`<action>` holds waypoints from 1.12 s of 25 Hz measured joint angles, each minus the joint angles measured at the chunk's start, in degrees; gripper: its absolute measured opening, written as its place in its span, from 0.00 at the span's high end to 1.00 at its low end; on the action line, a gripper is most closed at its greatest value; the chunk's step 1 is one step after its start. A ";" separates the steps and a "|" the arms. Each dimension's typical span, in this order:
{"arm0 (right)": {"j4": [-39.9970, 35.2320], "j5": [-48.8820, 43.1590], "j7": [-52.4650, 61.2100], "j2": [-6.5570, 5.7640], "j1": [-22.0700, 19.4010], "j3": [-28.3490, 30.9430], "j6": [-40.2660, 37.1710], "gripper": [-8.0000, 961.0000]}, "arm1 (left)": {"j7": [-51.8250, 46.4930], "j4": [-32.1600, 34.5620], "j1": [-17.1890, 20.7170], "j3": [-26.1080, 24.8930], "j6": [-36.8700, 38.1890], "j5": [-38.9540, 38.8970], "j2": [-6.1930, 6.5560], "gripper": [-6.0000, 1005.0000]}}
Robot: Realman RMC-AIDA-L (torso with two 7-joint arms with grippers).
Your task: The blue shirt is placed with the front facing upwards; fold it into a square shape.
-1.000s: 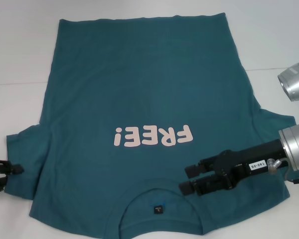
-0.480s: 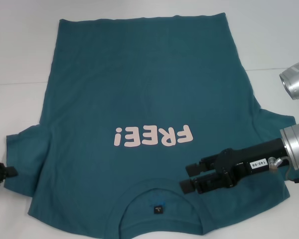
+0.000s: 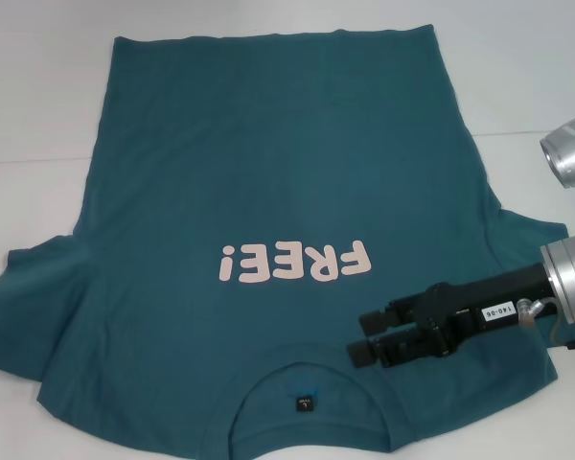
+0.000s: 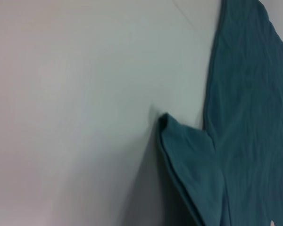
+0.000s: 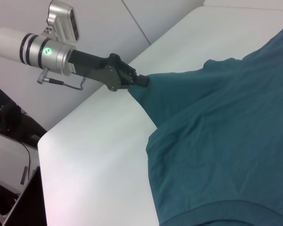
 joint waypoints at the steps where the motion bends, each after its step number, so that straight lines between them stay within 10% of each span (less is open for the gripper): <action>1: 0.00 0.00 0.01 0.01 0.01 0.08 0.01 0.24 | -0.26 0.51 -0.05 0.00 0.02 0.19 0.16 0.99; 28: 0.67 -0.16 0.11 -0.08 -0.39 0.56 1.15 0.24 | -6.95 5.98 -7.13 5.13 8.72 0.58 0.69 0.99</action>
